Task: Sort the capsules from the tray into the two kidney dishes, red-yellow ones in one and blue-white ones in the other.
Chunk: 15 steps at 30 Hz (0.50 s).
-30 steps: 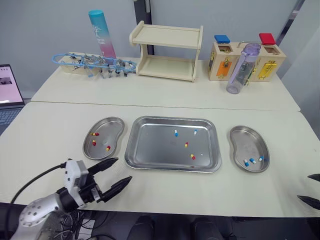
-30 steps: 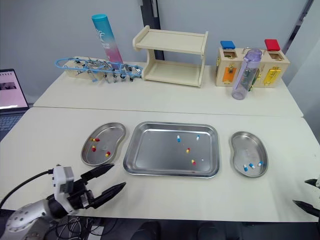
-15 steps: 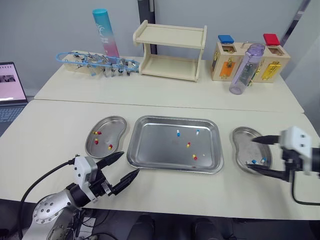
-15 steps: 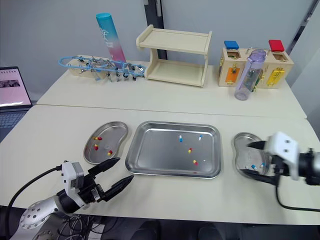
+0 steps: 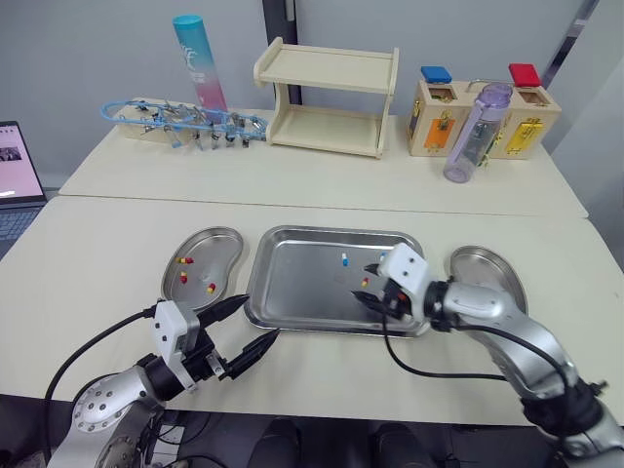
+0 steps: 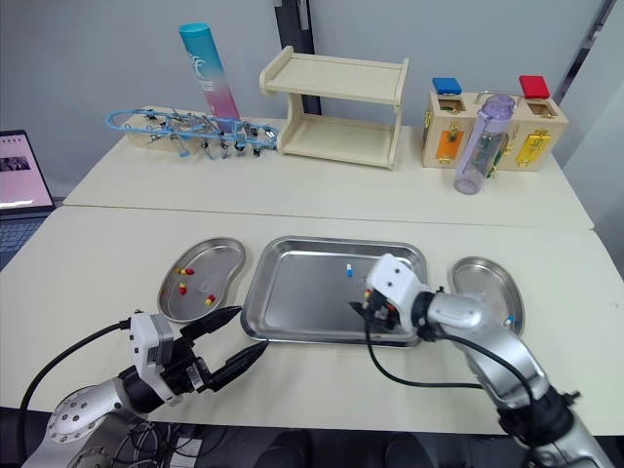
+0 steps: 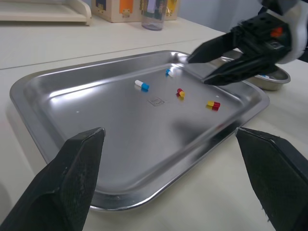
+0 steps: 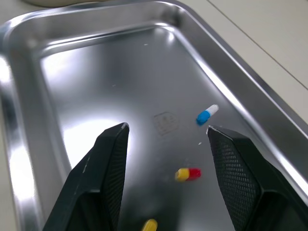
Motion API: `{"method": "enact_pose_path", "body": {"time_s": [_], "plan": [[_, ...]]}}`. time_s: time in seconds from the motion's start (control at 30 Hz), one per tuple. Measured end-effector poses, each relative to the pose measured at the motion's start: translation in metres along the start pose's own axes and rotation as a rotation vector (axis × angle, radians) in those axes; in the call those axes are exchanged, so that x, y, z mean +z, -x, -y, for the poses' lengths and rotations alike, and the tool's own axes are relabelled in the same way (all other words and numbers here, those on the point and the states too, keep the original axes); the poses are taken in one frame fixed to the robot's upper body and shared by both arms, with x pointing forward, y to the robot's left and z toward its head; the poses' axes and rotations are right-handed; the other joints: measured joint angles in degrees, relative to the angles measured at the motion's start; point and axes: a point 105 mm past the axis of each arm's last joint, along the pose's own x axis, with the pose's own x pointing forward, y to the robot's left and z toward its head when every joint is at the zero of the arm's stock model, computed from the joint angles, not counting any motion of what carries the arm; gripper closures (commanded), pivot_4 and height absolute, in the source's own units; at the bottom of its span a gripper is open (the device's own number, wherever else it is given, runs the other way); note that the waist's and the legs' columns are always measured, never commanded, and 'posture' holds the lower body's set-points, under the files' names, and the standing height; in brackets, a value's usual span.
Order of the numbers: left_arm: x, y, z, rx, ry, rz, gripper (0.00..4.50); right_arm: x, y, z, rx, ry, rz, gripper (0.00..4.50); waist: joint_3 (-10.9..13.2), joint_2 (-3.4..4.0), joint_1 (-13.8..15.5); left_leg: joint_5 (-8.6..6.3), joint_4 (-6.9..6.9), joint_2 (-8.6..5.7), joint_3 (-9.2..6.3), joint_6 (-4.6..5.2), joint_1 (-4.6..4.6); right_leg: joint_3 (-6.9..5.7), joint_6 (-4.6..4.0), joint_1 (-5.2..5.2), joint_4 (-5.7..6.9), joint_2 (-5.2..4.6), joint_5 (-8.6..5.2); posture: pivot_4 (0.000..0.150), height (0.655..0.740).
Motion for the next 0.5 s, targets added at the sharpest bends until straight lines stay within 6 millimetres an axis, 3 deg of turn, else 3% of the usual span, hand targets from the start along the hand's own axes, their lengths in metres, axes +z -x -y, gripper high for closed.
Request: {"method": "enact_pose_path", "body": {"time_s": [0.23, 0.5], "plan": [[-0.003, 0.001, 0.002, -0.017, -0.014, -0.004, 0.0, -0.004, -0.039, 0.003, -0.103, -0.071, -0.073, 1.68, 0.0, 0.01, -0.1, 0.02, 0.0, 0.0, 0.13, -0.01, -0.04, 0.17, -0.05, -0.66, 0.5, 0.0, -0.03, 0.15, 0.74], [-0.009, 0.003, 0.004, -0.011, -0.012, -0.006, 0.0, -0.01, -0.057, 0.005, -0.155, -0.118, -0.103, 1.68, 0.01, 0.04, -0.41, 0.02, 0.0, 0.01, 0.14, -0.01, -0.03, 0.19, -0.07, -0.72, 0.6, 0.01, -0.04, 0.15, 0.74]]}}
